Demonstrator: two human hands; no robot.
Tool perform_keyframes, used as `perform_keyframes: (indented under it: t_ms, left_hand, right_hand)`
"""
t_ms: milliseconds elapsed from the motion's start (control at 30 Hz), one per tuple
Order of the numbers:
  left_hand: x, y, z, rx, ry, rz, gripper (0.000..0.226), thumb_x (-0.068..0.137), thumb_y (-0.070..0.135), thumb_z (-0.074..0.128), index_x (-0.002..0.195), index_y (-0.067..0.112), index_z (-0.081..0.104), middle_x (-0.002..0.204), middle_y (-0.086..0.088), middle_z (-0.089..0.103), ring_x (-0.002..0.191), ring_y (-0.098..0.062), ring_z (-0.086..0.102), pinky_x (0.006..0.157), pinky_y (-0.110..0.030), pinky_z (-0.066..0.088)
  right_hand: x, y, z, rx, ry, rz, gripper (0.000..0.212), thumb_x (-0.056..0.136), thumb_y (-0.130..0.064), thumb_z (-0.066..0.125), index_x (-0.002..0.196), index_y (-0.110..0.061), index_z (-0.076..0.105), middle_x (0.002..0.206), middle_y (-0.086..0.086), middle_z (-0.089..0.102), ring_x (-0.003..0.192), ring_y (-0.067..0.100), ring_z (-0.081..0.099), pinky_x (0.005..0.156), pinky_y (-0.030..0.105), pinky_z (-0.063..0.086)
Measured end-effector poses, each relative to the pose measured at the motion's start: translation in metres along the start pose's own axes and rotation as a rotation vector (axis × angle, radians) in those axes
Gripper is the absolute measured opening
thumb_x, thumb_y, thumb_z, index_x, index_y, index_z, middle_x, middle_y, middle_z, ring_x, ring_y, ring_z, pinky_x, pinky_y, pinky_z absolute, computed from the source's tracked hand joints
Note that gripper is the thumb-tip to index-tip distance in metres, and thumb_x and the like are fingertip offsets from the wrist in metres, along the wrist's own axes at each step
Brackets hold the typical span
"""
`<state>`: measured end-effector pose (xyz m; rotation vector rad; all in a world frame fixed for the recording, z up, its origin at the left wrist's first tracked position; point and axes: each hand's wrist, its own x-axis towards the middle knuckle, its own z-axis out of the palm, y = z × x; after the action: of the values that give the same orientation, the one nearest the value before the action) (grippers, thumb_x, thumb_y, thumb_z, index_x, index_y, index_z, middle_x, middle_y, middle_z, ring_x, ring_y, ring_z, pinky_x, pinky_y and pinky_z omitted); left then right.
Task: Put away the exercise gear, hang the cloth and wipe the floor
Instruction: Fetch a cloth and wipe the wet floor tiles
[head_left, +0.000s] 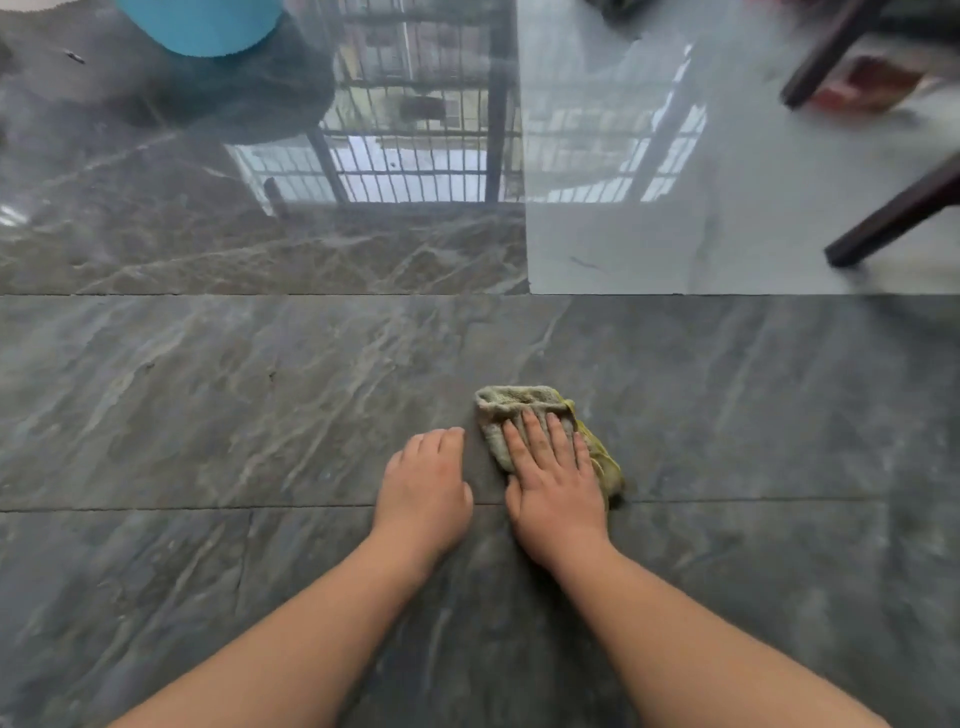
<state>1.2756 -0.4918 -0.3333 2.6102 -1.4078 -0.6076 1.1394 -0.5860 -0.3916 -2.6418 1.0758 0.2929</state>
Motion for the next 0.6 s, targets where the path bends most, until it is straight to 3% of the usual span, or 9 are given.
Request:
perform_keyframes:
  t_ms: [167, 267, 400, 500, 600]
  left_hand:
    - [0.009, 0.071, 0.029, -0.046, -0.076, 0.198, 0.057, 0.074, 0.015, 0.054, 0.13, 0.011, 0.05, 0.126, -0.008, 0.058, 0.117, -0.029, 0.052, 0.095, -0.039, 0.043]
    - [0.004, 0.082, 0.036, -0.057, -0.101, 0.263, 0.056, 0.073, 0.014, 0.053, 0.129, 0.01, 0.051, 0.123, -0.008, 0.059, 0.115, -0.03, 0.052, 0.094, -0.04, 0.045]
    - [-0.003, 0.055, 0.031, -0.021, -0.091, 0.276, 0.055, 0.072, 0.016, 0.051, 0.127, 0.011, 0.052, 0.119, -0.007, 0.061, 0.113, -0.029, 0.054, 0.091, -0.04, 0.046]
    - [-0.012, 0.019, 0.018, -0.017, -0.089, 0.2, 0.053, 0.076, 0.016, 0.054, 0.129, 0.011, 0.05, 0.122, -0.007, 0.059, 0.116, -0.028, 0.051, 0.093, -0.04, 0.044]
    - [-0.028, -0.025, 0.009, -0.011, -0.07, 0.118, 0.054, 0.077, 0.017, 0.049, 0.131, 0.011, 0.048, 0.124, -0.007, 0.058, 0.117, -0.028, 0.05, 0.095, -0.04, 0.043]
  right_hand:
    - [-0.05, 0.122, -0.004, -0.013, 0.059, 0.377, 0.068, 0.088, -0.041, 0.034, 0.153, -0.033, 0.016, 0.163, -0.004, 0.008, 0.149, 0.024, 0.009, 0.12, 0.049, 0.008]
    - [-0.08, 0.156, -0.001, 0.005, 0.085, 0.519, 0.067, 0.089, -0.043, 0.027, 0.154, -0.036, 0.011, 0.164, -0.005, 0.007, 0.15, 0.023, 0.004, 0.12, 0.049, 0.007]
    - [-0.087, 0.117, 0.006, 0.046, 0.125, 0.555, 0.068, 0.089, -0.042, 0.025, 0.155, -0.033, 0.009, 0.164, -0.001, 0.005, 0.15, 0.026, 0.005, 0.12, 0.05, 0.007]
    - [-0.086, 0.053, 0.017, 0.049, 0.089, 0.476, 0.069, 0.09, -0.042, 0.026, 0.155, -0.034, 0.002, 0.163, -0.002, -0.003, 0.15, 0.025, 0.0, 0.12, 0.05, 0.004]
    - [-0.078, -0.018, 0.028, 0.049, 0.081, 0.372, 0.071, 0.089, -0.042, 0.03, 0.154, -0.03, 0.005, 0.163, 0.0, 0.0, 0.15, 0.028, 0.006, 0.119, 0.053, 0.008]
